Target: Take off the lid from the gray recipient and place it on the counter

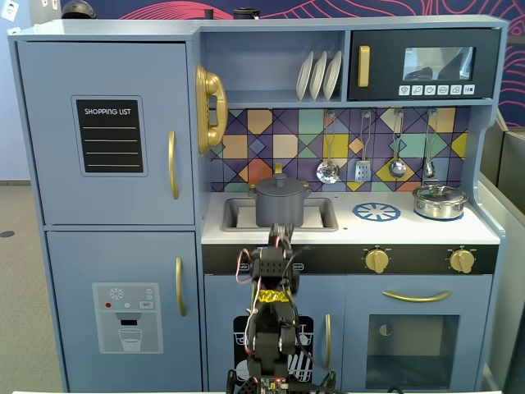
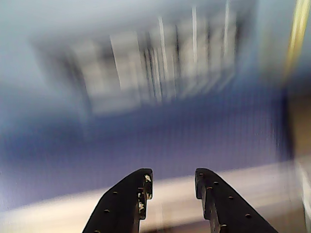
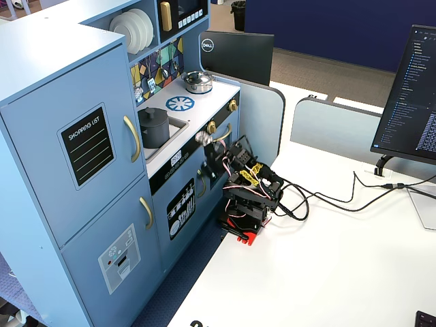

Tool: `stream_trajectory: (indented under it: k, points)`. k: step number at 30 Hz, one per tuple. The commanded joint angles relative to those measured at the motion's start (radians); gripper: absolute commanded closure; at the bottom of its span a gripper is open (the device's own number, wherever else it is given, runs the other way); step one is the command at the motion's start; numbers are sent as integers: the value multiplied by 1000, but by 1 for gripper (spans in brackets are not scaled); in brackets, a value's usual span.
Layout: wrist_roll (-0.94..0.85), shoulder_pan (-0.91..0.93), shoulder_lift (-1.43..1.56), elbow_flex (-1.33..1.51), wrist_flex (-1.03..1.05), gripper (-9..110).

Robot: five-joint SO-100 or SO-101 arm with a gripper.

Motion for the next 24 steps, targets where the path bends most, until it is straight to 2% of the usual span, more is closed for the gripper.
stream_trajectory:
  k: [1,8,16,24]
  points:
    - [-15,15,-94,-221,-167,101]
    - [-26,8,-218,-333,-667,101]
    - [-55,44,-328,-388,-804,87]
    - [-98,12,-462,-414,-1022,83]
